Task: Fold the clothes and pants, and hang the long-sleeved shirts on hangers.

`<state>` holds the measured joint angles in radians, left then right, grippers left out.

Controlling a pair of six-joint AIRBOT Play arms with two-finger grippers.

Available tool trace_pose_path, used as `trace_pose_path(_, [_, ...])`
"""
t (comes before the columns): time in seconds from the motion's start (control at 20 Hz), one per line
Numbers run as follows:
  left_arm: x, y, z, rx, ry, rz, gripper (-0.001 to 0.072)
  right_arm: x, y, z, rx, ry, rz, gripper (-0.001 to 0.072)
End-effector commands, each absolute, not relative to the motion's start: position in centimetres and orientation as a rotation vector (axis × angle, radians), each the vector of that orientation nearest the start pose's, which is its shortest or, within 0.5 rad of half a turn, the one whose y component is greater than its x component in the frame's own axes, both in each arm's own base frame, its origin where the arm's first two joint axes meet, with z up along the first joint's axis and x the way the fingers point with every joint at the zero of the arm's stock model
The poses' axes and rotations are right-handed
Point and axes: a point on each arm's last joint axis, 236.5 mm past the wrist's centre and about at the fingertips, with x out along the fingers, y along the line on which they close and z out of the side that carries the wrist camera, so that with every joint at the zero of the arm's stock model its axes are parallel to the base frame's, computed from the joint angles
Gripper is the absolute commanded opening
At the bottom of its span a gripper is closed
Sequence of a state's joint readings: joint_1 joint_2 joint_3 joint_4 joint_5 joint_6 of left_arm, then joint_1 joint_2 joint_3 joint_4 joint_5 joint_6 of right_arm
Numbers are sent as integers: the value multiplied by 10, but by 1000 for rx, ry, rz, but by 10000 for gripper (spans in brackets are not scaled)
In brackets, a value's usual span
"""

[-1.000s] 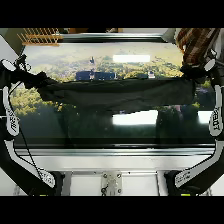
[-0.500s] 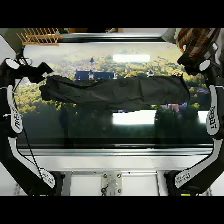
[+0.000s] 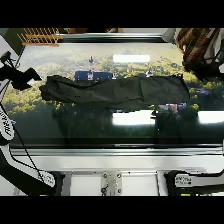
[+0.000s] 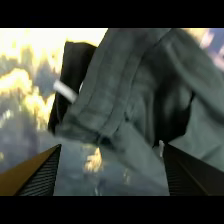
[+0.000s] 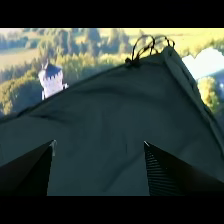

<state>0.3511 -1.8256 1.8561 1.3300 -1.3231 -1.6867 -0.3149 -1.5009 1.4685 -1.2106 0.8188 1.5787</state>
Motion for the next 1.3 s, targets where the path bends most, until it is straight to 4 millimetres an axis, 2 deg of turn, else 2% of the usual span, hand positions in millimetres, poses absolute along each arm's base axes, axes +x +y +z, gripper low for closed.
trace_pose_path(0.0, [474,103,-46,-619,1352,235,676,471,-90,46,487,882,-157,606])
trace_pose_path(0.1, [494,73,-54,-747,1261,149,676,453,-84,25,505,932,-161,606])
trace_pose_path(0.2, [507,59,-57,-788,1182,141,676,443,-80,11,518,966,-166,606])
trace_pose_path(0.3, [497,54,-73,-777,1199,165,676,440,-78,4,534,979,-171,606])
trace_pose_path(0.4, [480,54,-95,-787,1247,212,676,441,-80,5,534,971,-174,606])
trace_pose_path(0.5, [473,53,-109,-809,1256,233,675,442,-83,5,551,962,-189,606])
trace_pose_path(0.7, [481,57,-107,-804,1209,243,672,438,-100,3,634,951,-257,607])
trace_pose_path(0.75, [484,60,-105,-802,1192,246,505,437,-106,0,669,951,-283,608])
trace_pose_path(0.8, [486,61,-104,-800,1181,247,267,434,-115,-7,715,956,-318,608])
trace_pose_path(0.85, [487,63,-102,-798,1173,249,78,431,-124,-16,775,963,-354,610])
trace_pose_path(0.9, [487,65,-100,-793,1169,246,17,430,-130,-28,840,972,-373,610])
trace_pose_path(1.05, [487,66,-97,-759,1165,229,17,439,-128,-66,1057,993,-383,612])
trace_pose_path(1.25, [486,65,-97,-754,1170,224,17,471,-90,-100,1159,982,-269,611])
